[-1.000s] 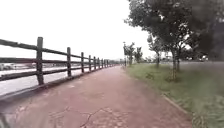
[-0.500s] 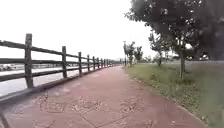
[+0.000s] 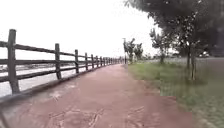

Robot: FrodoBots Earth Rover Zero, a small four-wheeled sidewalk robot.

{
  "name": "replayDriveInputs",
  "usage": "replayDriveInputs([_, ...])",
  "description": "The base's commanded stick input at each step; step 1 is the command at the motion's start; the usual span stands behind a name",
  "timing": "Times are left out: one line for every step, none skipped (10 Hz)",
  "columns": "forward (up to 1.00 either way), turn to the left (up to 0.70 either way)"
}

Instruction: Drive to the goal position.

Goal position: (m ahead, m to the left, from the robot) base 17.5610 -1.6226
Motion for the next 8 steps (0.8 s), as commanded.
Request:
replayDriveInputs([1.0, 0.0])
replayDriveInputs([1.0, 0.0])
replayDriveInputs([1.0, 0.0])
replayDriveInputs([1.0, 0.0])
replayDriveInputs([1.0, 0.0])
replayDriveInputs([1.0, 0.0])
replayDriveInputs([1.0, 0.0])
replayDriveInputs([1.0, 0.0])
